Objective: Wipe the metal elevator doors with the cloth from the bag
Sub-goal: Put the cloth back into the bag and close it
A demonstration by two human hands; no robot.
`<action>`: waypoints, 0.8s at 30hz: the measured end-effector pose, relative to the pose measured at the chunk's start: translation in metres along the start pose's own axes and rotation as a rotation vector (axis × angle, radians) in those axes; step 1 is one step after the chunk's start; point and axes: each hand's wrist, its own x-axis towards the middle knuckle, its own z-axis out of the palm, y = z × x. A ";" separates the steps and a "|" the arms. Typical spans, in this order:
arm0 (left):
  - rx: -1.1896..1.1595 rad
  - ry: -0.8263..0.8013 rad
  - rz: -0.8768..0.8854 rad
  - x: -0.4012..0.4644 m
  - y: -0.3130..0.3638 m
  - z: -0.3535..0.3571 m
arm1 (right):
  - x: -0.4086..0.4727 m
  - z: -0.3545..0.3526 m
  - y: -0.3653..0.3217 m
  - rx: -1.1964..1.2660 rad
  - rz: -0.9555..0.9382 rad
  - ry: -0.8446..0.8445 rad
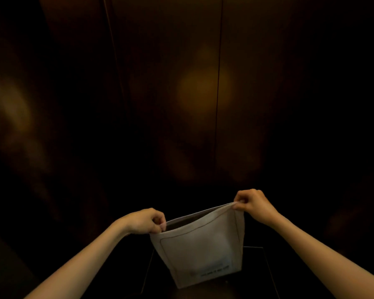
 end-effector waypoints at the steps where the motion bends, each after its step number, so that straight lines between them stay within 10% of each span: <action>1: 0.004 0.034 -0.033 0.001 -0.003 0.004 | 0.000 -0.003 0.003 0.016 0.009 0.004; 15: -1.062 0.389 -0.106 -0.008 -0.043 0.046 | -0.011 0.015 0.006 0.213 0.092 0.029; 24: -0.896 0.585 -0.144 -0.048 -0.094 0.079 | 0.003 0.065 -0.018 0.249 0.051 -0.073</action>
